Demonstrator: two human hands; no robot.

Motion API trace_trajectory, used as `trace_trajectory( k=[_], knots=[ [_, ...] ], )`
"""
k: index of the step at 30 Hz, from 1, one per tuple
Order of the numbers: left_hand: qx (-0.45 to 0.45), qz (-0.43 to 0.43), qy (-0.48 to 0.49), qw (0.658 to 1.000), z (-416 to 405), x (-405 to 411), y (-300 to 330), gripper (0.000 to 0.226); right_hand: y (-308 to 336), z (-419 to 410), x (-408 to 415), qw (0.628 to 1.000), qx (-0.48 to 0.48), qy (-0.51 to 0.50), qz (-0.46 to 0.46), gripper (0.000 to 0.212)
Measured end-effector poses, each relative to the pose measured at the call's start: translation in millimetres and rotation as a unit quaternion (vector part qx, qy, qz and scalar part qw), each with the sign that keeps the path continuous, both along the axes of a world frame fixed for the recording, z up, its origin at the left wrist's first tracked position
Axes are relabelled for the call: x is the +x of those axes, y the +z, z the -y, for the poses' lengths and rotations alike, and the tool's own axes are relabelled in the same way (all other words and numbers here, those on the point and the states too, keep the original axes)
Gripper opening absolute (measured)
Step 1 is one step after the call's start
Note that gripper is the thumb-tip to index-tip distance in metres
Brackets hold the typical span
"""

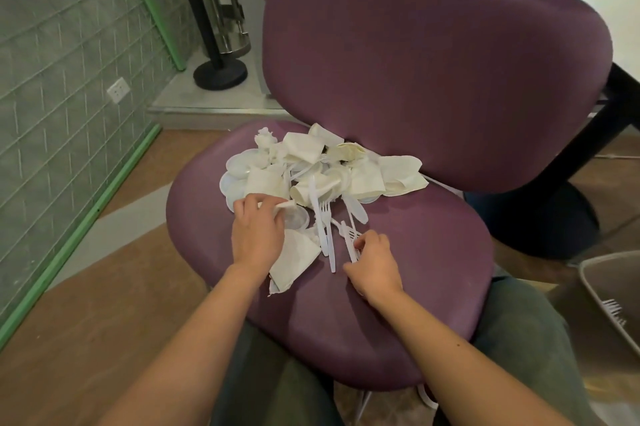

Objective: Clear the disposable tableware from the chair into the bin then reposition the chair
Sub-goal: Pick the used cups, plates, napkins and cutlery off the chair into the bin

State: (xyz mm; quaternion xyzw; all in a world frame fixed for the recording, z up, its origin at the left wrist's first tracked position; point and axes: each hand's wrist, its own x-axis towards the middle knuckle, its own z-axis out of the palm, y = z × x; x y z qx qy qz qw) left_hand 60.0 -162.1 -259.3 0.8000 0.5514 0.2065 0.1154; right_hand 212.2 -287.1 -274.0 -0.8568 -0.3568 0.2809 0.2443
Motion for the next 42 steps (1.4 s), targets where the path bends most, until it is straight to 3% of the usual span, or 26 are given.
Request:
trace_trajectory(
  k=[10,13,16,24,28,34,38,42],
  knots=[
    [0.014,0.039,0.016,0.999,13,33,33,0.033,13,13,32,0.997,0.05,-0.052,-0.006,0.039],
    [-0.025,0.079,-0.007,0.997,19,52,39,0.033,16,21,42,0.992,0.091,-0.078,-0.031,0.032],
    [-0.105,0.187,-0.035,0.976,31,74,46,0.031,20,32,59,0.982,0.14,-0.113,-0.053,0.02],
    [-0.232,0.229,-0.14,0.935,85,172,56,0.029,40,72,127,0.935,0.239,-0.247,-0.086,0.013],
    [-0.265,0.217,-0.172,0.924,118,230,54,0.017,48,104,158,0.907,0.265,-0.312,-0.099,0.014],
    [-0.281,0.106,-0.237,0.924,172,308,51,0.02,44,161,204,0.877,0.259,-0.395,-0.088,0.004],
    [-0.328,0.083,-0.28,0.899,208,358,34,0.035,33,197,235,0.867,0.238,-0.432,-0.07,0.009],
    [-0.449,0.093,-0.262,0.849,242,406,20,0.034,23,226,264,0.856,0.208,-0.469,-0.073,0.016]
  ],
)
